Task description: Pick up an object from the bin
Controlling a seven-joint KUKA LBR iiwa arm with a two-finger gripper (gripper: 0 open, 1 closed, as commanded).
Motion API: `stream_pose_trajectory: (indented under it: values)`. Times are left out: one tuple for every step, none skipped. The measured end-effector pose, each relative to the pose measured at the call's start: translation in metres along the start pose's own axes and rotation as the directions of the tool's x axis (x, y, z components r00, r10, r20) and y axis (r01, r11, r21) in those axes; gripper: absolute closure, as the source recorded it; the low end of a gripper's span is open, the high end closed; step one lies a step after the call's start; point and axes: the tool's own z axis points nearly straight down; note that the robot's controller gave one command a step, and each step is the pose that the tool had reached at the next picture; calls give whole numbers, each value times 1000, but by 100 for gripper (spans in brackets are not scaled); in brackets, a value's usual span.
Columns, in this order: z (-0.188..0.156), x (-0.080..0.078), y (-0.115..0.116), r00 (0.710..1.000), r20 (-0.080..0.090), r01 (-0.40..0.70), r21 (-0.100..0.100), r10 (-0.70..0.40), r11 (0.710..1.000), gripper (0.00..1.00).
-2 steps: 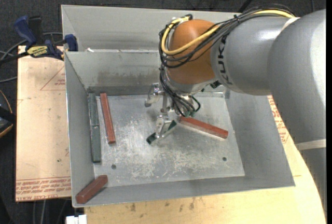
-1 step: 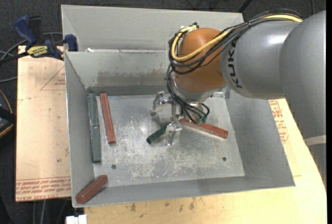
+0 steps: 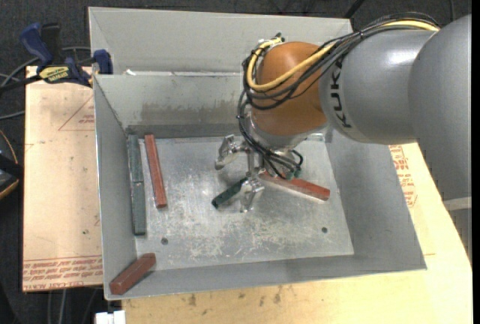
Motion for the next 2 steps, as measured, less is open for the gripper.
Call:
stream_pose_trajectory:
  values:
    - [27,-9,-18,999,7,-37,-5,37,999,0]
    - [22,-3,-16,999,21,31,4,-31,999,100]
